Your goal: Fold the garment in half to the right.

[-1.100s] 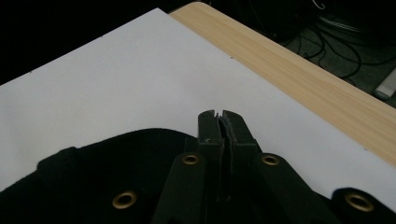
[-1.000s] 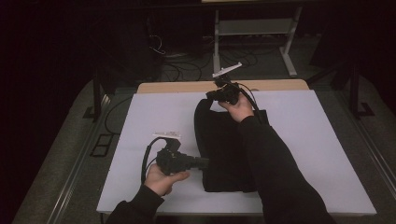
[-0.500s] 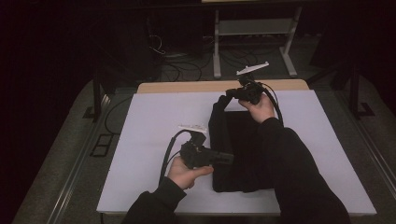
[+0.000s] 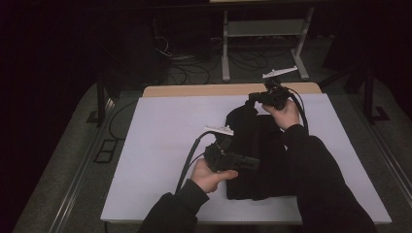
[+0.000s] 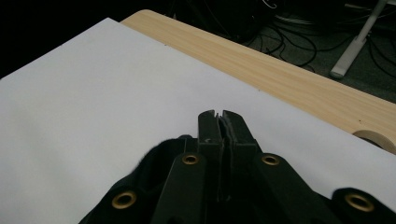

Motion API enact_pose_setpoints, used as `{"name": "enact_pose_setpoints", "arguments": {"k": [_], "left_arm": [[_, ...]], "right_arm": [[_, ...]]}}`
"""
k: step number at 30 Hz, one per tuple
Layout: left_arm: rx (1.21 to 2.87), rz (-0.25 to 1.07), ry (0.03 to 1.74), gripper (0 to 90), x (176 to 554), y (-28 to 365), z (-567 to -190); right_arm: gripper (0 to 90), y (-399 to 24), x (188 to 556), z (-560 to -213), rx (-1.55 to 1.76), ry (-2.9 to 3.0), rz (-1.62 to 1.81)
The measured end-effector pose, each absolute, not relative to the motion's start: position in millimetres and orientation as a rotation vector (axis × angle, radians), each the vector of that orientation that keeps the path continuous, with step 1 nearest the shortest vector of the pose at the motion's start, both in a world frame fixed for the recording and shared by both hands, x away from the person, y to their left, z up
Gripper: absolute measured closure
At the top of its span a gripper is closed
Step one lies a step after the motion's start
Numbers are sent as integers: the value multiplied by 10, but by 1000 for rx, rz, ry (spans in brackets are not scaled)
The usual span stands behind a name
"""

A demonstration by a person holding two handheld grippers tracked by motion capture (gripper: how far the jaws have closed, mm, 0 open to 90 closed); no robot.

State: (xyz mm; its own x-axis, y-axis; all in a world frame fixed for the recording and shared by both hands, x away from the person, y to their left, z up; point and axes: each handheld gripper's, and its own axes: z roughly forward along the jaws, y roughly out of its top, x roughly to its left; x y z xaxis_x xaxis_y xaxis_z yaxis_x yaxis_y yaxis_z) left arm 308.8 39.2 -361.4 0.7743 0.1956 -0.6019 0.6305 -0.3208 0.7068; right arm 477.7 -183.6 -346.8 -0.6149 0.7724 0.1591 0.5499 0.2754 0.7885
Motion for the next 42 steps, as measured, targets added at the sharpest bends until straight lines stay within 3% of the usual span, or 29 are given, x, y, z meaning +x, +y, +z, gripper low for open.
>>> {"name": "enact_pose_setpoints", "arguments": {"k": [13,42], "left_arm": [[1898,-540,628,860,3146,89,-3785],[2062,-495,645,861,3214,-624,-4143]], "right_arm": [[855,-2071,4802,-3630,1272,2283,1264],[855,-2366,4862,-3813,1342,2259,1280]]}}
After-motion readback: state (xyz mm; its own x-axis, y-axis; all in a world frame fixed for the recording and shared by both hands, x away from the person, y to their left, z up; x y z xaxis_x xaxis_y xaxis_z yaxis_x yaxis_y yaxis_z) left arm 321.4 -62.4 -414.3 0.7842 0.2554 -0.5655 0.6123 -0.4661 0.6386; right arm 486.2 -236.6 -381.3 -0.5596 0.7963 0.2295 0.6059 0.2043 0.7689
